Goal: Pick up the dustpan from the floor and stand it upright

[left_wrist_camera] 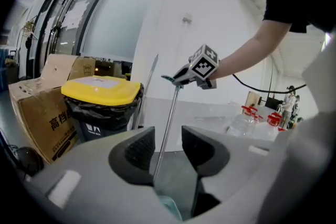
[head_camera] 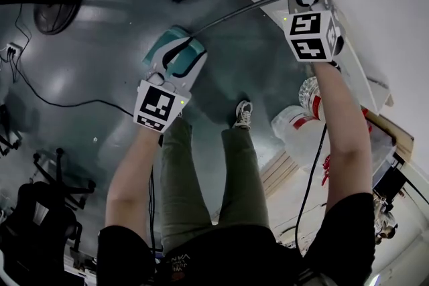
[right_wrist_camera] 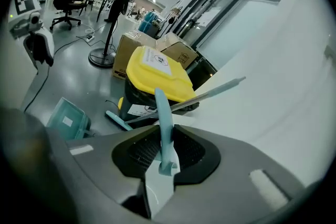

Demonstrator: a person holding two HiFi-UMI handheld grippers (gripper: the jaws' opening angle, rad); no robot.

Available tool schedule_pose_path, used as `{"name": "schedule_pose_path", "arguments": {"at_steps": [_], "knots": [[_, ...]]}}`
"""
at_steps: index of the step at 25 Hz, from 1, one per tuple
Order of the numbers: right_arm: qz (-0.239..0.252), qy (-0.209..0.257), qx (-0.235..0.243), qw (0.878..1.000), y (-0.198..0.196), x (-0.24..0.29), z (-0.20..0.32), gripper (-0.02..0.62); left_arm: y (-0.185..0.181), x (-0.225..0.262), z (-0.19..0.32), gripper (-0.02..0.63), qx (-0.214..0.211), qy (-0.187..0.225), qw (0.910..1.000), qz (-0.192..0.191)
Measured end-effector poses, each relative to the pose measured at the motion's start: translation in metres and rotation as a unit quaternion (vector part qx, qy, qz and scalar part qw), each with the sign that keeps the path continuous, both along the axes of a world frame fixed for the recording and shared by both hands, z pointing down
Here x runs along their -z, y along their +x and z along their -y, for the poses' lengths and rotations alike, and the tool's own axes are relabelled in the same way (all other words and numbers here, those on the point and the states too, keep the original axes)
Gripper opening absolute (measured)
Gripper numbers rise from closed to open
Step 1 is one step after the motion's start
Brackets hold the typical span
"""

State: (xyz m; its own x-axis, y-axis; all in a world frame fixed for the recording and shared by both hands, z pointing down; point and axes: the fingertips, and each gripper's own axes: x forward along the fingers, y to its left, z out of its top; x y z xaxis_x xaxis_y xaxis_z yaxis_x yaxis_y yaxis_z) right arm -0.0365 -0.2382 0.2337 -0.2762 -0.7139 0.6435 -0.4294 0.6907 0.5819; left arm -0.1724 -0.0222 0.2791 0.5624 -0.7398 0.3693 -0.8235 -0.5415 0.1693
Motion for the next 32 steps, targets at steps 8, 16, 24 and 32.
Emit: {"name": "schedule_pose_path", "arguments": {"at_steps": [8,16,24,32], "knots": [[-0.055,0.044,0.014,0.997,0.001,0.037,0.041,0.072,-0.018,0.022,-0.007,0.167,0.019,0.014,0.9997,-0.007],[-0.097,0.065,0.023,0.993,0.004,0.053,0.065,0.072,-0.025,0.024,-0.017,0.167,0.038,0.012,0.9991,-0.018],[-0.122,0.087,0.017,0.989,0.017,0.066,0.077,0.08,-0.019,0.027,-0.016,0.167,0.038,0.015,0.9988,-0.026],[-0.097,0.105,0.015,0.99,0.015,0.072,0.064,0.086,-0.014,0.026,-0.016,0.167,0.033,0.002,0.999,-0.029]]}}
